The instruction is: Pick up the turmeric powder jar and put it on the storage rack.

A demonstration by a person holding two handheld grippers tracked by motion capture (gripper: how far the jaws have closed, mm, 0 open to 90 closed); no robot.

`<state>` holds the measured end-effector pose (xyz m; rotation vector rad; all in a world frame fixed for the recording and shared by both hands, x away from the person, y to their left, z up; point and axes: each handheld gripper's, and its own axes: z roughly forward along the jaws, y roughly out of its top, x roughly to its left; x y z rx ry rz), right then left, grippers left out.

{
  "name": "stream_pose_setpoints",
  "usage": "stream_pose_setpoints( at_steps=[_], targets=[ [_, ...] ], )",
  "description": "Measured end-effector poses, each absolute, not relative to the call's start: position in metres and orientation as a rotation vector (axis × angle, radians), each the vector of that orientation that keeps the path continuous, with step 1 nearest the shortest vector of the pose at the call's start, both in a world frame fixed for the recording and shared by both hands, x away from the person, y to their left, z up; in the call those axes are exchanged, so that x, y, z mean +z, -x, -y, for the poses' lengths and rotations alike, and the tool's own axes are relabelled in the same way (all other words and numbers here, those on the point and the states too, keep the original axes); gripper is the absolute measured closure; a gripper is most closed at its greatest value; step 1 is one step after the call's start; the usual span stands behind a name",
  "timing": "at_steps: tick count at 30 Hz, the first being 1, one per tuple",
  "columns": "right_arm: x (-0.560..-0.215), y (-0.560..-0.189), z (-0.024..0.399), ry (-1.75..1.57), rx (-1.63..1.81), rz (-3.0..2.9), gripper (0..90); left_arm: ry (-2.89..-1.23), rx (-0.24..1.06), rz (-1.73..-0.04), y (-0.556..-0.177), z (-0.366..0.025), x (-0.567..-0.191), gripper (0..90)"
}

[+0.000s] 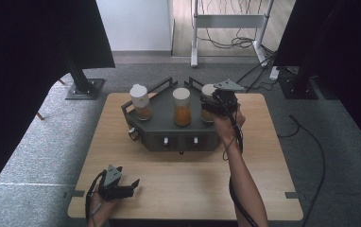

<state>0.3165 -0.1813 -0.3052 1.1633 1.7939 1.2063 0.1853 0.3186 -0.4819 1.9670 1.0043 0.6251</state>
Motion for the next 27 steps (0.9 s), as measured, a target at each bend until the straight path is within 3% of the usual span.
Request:
stream_pose_setpoints(
  at_steps=[27],
  targets=[
    [-0.316, -0.322, 0.189, -1.202, 1.222, -1.794, 33.0, -1.980, 0.630, -0.993, -0.186, -0.316, -0.482, 11.0]
  ],
)
